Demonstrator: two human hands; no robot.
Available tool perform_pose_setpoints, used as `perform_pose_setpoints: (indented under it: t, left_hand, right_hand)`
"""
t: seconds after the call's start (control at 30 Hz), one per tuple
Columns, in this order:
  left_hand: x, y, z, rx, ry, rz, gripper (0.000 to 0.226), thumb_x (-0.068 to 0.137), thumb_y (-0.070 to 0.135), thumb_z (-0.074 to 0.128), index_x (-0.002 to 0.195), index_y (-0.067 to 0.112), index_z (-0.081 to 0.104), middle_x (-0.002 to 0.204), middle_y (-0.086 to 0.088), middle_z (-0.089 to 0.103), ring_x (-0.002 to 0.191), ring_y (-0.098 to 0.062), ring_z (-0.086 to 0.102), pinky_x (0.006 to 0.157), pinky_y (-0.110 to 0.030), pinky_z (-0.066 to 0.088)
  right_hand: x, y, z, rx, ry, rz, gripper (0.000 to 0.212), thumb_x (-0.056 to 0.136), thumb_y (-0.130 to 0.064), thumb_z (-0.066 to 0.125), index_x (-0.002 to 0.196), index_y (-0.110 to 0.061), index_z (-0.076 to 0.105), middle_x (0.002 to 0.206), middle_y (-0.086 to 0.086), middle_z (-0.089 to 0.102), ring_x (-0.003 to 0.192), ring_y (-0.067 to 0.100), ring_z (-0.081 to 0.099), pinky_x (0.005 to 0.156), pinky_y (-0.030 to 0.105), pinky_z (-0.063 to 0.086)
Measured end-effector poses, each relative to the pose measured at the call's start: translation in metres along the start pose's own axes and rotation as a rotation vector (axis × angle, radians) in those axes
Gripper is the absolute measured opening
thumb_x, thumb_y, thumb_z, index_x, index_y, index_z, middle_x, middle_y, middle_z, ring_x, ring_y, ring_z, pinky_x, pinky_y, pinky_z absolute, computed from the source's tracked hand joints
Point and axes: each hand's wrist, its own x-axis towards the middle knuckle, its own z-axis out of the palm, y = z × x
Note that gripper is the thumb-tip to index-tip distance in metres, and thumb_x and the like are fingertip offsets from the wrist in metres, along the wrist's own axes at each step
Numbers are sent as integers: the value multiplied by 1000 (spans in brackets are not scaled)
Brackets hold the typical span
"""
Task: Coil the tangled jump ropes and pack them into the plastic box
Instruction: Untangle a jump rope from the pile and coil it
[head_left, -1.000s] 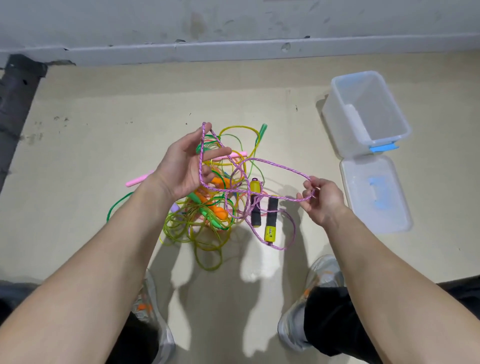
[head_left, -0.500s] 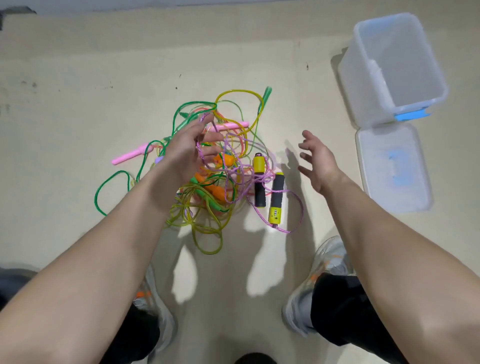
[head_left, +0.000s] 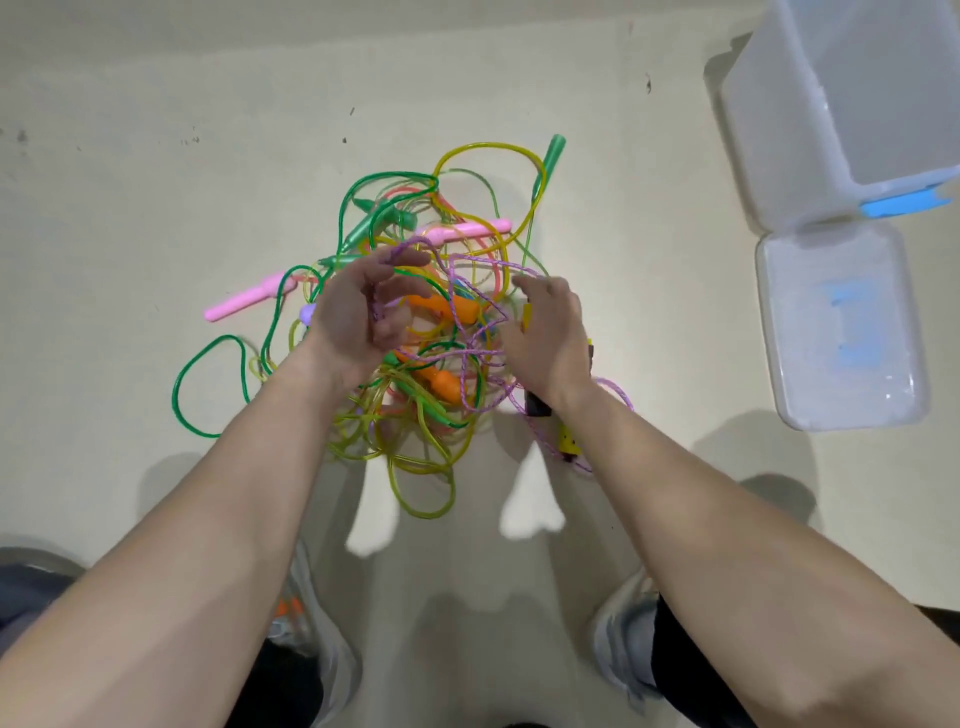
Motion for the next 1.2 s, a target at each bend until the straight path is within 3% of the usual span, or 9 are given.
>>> perform_pose_setpoints:
  t: [0.2, 0.37, 0.57, 0.7, 0.77, 0.87, 1.0, 1.1, 1.2]
  left_hand:
    - [-14, 28, 10, -17, -226, -15, 35, 80, 15, 42, 98, 11, 71, 68, -3, 57, 30, -5, 25, 43, -22, 8]
    - [-28, 50, 18, -30, -305, -30, 37, 81, 17, 41, 88, 17, 77, 68, -1, 54, 31, -4, 26, 44, -21, 8]
    - [-25, 72, -12, -71, 31, 112, 31, 100, 20, 36, 115, 32, 62, 65, 8, 47, 38, -3, 17, 41, -20, 5]
    - [-35, 103, -32, -124, 250, 231, 16, 101, 23, 42, 105, 35, 51, 68, 9, 52, 39, -4, 16, 39, -19, 5]
    - [-47, 122, -33, -36, 351, 305, 18, 100, 24, 44, 109, 37, 53, 71, 7, 54, 40, -6, 19, 38, -18, 12]
    - [-67, 144, -22, 275, 432, 406, 34, 99, 25, 47, 129, 39, 54, 77, 3, 57, 42, -9, 26, 40, -18, 20]
    - [-101, 174, 8, 586, 457, 511, 55, 96, 25, 52, 150, 36, 42, 78, 1, 63, 52, -16, 34, 46, -23, 29]
    - [-135, 204, 28, 716, 489, 591, 52, 97, 29, 52, 148, 33, 45, 85, 2, 66, 68, -17, 47, 69, -29, 40]
    - [-166, 243, 37, 794, 546, 665, 63, 95, 30, 52, 155, 33, 33, 95, 1, 66, 87, -16, 59, 83, -28, 41]
  right_hand:
    - [50, -47, 7, -153, -293, -2, 56, 73, -56, 71, 110, -17, 54, 111, 3, 54, 97, 22, 53, 77, 36, 44]
    - [66, -45, 17, -151, -284, 70, 26, 85, -24, 66, 104, -18, 50, 106, 6, 60, 93, 28, 58, 74, 36, 46]
    - [66, -50, -31, 381, -272, 206, 13, 87, -6, 71, 95, -15, 70, 73, 3, 60, 60, 19, 58, 60, 32, 50]
    - [68, -54, -98, 411, -214, 253, 12, 90, -3, 69, 94, -14, 68, 72, 5, 57, 43, 9, 48, 50, 24, 42]
    - [70, -58, -131, 276, -126, 211, 13, 92, -5, 65, 91, -17, 69, 79, 4, 60, 48, 10, 48, 48, 22, 41]
    - [65, -74, -176, -178, -192, 9, 17, 86, -13, 72, 99, -24, 73, 92, -2, 68, 87, 13, 67, 78, 23, 50]
    - [42, -114, -222, -888, -264, -71, 33, 87, -25, 64, 119, -34, 67, 123, -4, 66, 117, 25, 61, 94, 30, 49]
    - [17, -152, -255, -1072, -9, -80, 33, 88, -7, 54, 116, -17, 67, 119, 9, 68, 111, 32, 65, 84, 33, 48]
    - [4, -186, -295, -877, 172, -19, 31, 97, -16, 47, 121, -7, 66, 124, 18, 66, 116, 37, 63, 87, 38, 49]
